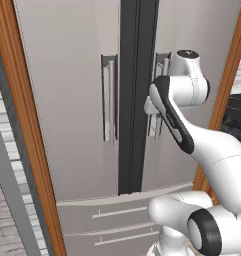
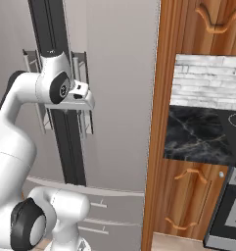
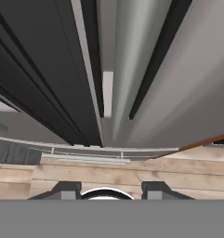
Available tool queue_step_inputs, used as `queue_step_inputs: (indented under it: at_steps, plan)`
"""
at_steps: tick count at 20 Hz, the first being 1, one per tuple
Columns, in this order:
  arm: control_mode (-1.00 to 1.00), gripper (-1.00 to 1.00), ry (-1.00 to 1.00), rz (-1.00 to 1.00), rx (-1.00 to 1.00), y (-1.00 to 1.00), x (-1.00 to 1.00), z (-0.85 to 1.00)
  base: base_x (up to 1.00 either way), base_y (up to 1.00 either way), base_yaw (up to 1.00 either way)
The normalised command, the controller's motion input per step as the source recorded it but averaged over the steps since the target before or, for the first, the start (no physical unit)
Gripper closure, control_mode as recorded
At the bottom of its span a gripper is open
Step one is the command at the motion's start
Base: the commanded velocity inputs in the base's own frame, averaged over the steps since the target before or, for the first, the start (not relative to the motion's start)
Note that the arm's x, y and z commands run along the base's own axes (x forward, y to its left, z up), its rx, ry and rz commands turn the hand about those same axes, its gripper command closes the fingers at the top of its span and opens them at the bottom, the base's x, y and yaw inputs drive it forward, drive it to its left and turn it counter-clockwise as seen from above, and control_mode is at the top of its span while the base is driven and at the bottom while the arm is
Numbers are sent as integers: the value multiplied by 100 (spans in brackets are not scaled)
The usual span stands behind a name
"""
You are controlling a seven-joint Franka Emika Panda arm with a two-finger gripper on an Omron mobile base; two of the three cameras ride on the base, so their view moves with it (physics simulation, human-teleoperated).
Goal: Open the fridge, remove the apple, lime, and fish, and place them on any counter.
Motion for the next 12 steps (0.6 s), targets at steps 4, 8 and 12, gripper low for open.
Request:
queue_step_inputs:
  at_steps: [4, 8, 12]
  plan:
    - [100, -100, 0, 0, 0, 0, 0, 0, -5, 0, 0]
    - [100, -100, 0, 0, 0, 0, 0, 0, -17, 22, 0]
    - [100, -100, 0, 0, 0, 0, 0, 0, -3, 47, 0]
